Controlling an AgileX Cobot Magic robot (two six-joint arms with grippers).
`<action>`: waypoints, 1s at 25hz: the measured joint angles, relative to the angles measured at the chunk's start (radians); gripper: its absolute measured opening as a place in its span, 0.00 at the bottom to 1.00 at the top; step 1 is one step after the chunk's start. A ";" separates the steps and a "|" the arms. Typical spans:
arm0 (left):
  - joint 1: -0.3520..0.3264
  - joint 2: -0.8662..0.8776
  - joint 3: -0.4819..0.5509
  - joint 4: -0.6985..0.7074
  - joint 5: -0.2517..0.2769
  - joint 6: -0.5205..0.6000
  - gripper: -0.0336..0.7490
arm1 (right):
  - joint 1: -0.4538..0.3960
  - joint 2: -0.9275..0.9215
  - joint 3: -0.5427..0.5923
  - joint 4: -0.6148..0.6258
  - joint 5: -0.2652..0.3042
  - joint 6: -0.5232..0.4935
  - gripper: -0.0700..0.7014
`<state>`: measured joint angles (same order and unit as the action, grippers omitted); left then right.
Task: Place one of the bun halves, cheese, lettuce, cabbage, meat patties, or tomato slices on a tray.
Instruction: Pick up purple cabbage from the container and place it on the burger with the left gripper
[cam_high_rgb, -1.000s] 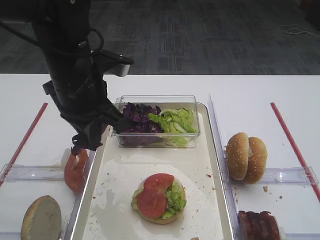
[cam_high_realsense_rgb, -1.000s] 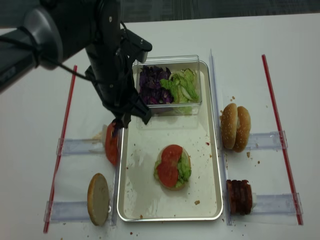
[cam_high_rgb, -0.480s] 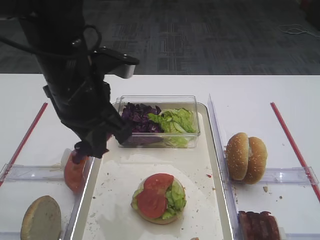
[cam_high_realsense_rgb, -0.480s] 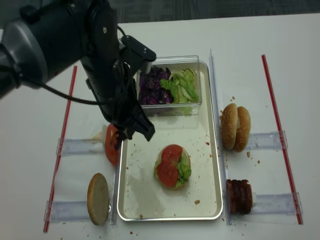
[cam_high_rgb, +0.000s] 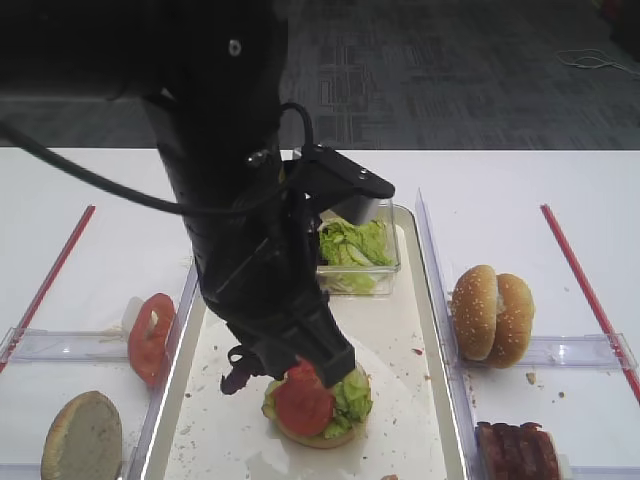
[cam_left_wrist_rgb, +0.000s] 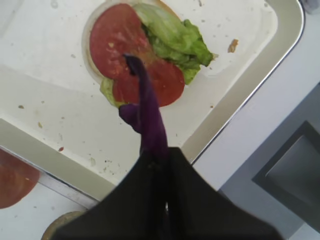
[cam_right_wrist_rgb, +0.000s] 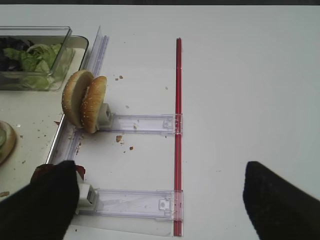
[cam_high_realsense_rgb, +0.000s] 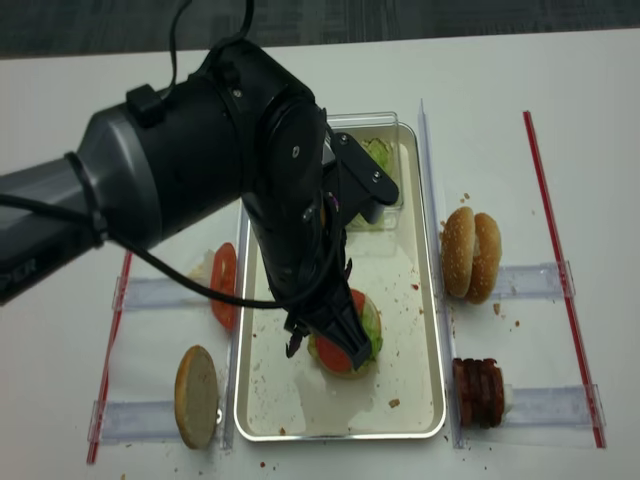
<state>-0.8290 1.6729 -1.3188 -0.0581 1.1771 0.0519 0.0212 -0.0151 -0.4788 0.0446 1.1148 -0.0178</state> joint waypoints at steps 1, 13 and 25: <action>0.000 0.008 0.000 0.000 -0.005 0.000 0.10 | 0.000 0.000 0.000 0.000 0.000 0.000 0.98; -0.002 0.146 0.000 0.004 -0.147 0.002 0.10 | 0.000 0.000 0.000 0.000 0.000 0.000 0.98; -0.002 0.152 0.000 0.004 -0.200 0.004 0.30 | 0.000 0.000 0.000 0.000 0.000 0.000 0.98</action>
<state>-0.8307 1.8245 -1.3188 -0.0543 0.9776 0.0554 0.0212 -0.0151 -0.4788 0.0446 1.1148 -0.0178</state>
